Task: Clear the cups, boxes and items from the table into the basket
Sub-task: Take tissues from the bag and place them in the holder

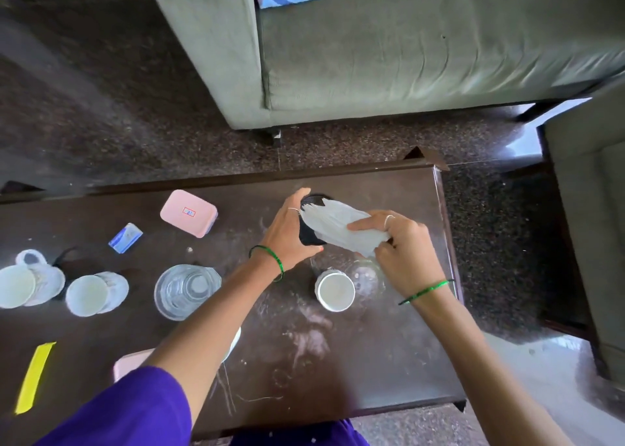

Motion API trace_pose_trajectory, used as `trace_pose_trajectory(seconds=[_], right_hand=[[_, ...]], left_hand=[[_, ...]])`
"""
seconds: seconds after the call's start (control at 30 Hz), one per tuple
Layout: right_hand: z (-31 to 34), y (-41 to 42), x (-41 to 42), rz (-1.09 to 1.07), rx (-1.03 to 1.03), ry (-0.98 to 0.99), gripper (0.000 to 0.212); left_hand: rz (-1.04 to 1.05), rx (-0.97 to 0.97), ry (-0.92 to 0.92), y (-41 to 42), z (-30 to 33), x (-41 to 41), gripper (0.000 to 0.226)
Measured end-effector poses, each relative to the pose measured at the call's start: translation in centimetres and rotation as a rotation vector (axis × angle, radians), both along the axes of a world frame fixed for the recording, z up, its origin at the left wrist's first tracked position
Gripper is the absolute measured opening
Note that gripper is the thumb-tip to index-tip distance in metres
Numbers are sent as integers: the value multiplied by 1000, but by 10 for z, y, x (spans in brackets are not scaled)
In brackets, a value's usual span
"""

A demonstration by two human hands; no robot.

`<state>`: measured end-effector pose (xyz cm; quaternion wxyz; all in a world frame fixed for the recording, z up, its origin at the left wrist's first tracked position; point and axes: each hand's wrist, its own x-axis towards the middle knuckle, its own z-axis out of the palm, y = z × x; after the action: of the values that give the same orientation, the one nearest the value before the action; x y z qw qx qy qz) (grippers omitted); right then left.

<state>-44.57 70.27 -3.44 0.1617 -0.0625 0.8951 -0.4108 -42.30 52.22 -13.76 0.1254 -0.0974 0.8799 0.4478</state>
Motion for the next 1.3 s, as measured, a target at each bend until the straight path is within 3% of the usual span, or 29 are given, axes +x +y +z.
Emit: trace_pose_trajectory(seconds=[0.13, 0.37, 0.6, 0.73, 0.87, 0.97, 1.13, 1.2, 1.3], right_hand=[[-2, -16, -9, 93, 129, 10, 48], [-7, -44, -30, 169, 306, -124, 46], [-26, -73, -42, 247, 409, -324, 38], [-32, -81, -42, 306, 485, -313, 30], [-34, -70, -39, 215, 312, -250, 44], [-33, -52, -29, 37, 152, -170, 69], [-47, -24, -12, 23, 40, -322, 97], [-55, -21, -6, 79, 34, -405, 101], [-65, -24, -1, 71, -7, -441, 83]], left_hand=[[-3, -11, 53, -3, 4, 4, 100], [-50, -18, 104, -12, 5, 12, 76], [-30, 10, 49, -9, 2, 8, 95], [-13, 39, 55, -8, 3, 8, 92], [0, 46, 66, -7, 5, 5, 91], [3, 52, 64, -8, 7, 3, 99], [1, 133, 5, -9, 7, 1, 105], [24, 152, -44, -8, 7, 1, 108], [66, 162, -103, -6, 8, 0, 103]])
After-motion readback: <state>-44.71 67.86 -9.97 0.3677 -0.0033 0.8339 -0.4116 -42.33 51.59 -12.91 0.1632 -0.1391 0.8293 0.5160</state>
